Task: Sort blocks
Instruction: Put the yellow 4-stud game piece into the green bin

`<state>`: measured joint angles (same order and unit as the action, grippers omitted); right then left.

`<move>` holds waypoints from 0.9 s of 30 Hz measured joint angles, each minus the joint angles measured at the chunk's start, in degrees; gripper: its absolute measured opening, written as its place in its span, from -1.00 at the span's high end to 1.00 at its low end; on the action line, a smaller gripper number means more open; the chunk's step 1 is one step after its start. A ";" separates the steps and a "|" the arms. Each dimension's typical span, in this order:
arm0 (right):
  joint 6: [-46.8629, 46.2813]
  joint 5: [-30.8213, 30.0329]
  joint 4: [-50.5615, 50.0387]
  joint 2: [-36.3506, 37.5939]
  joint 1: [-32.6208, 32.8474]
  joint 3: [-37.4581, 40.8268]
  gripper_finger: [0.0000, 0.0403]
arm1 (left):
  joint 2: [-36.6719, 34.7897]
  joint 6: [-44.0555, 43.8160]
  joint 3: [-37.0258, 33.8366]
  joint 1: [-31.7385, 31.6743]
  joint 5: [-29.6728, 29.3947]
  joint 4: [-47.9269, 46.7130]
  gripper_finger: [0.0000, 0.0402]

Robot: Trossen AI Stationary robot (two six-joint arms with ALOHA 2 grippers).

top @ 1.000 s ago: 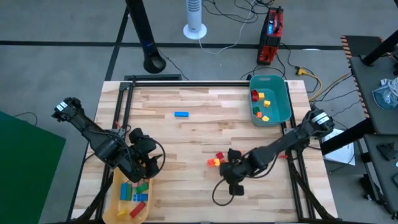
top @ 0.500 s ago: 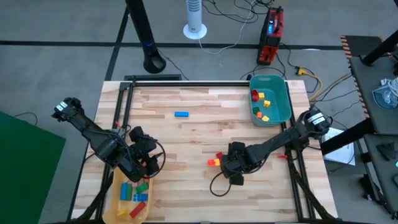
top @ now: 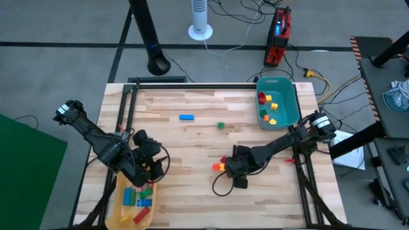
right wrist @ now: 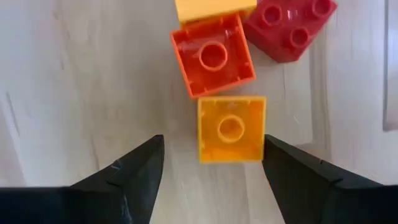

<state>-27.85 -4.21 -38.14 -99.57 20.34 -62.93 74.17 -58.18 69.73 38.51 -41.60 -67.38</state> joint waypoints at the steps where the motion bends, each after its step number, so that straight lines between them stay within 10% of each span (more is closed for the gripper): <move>1: -0.03 0.16 0.61 0.00 -0.01 0.05 -0.24 | 0.00 -0.06 0.00 -0.01 0.00 -0.02 -0.29; 18: 1.94 1.68 3.73 -2.77 -2.39 0.80 0.30 | -0.02 -0.20 0.00 -0.45 -1.44 0.14 -0.29; 27: -0.06 3.12 -10.82 5.99 -6.15 -8.02 0.37 | -1.11 -0.36 0.00 -0.54 -1.41 0.14 -0.29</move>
<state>-27.92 -1.09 -48.96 -93.58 14.19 -70.95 73.06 -58.54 69.73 37.97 -43.01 -67.24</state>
